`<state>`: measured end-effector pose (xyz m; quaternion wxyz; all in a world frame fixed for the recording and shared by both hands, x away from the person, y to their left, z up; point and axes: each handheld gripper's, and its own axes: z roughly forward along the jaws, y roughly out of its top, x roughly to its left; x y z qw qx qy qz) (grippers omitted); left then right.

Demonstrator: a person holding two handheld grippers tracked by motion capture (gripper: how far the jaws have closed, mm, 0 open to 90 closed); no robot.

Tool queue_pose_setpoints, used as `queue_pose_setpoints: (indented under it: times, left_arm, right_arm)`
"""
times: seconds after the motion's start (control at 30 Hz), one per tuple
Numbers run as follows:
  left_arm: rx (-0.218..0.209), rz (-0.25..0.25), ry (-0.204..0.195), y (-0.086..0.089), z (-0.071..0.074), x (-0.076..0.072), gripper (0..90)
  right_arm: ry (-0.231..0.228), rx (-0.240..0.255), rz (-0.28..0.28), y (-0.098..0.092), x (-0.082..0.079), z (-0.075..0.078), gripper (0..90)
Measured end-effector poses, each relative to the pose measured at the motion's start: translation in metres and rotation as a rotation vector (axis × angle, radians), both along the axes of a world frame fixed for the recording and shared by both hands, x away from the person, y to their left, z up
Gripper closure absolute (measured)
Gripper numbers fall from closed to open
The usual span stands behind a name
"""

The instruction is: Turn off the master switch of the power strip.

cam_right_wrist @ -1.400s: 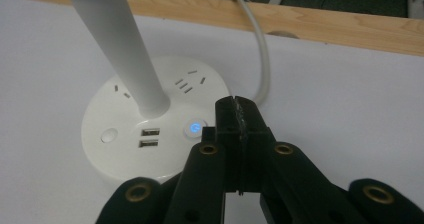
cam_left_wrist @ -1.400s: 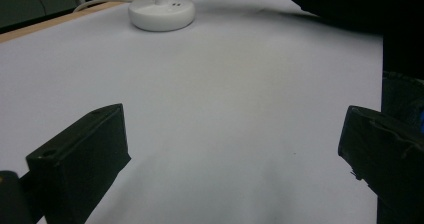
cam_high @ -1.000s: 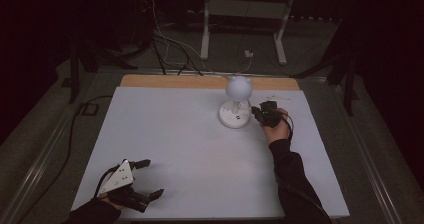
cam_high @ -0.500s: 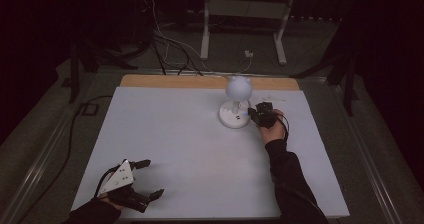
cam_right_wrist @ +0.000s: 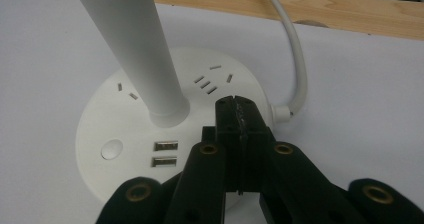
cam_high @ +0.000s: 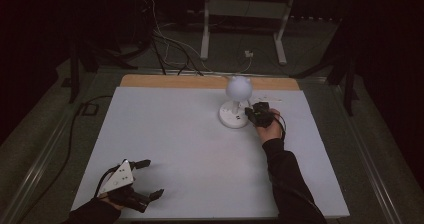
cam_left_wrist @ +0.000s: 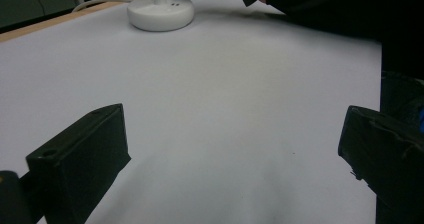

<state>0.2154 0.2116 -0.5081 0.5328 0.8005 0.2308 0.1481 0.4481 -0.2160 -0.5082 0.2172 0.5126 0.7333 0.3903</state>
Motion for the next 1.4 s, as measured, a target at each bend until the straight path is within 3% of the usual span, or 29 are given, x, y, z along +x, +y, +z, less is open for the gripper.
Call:
queue_pose_setpoints:
  times: [0.33,0.83,1.23,1.4]
  left_arm:
    - [0.003,-0.005,-0.002,0.000,0.000,0.000,0.2]
    - [0.005,-0.008,-0.001,-0.001,0.000,-0.001,0.3]
    - [0.004,-0.006,-0.003,-0.001,0.000,-0.001,0.3]
    - [0.003,-0.001,-0.003,0.000,0.000,0.000,0.3]
  right_arm:
    - [0.007,0.011,-0.003,0.001,0.000,-0.003,90.0]
    - [0.001,-0.077,-0.013,0.009,-0.001,0.000,90.0]
    - [0.002,-0.069,-0.022,0.010,-0.001,-0.001,90.0]
    - [0.004,-0.090,-0.017,0.012,-0.001,0.000,90.0]
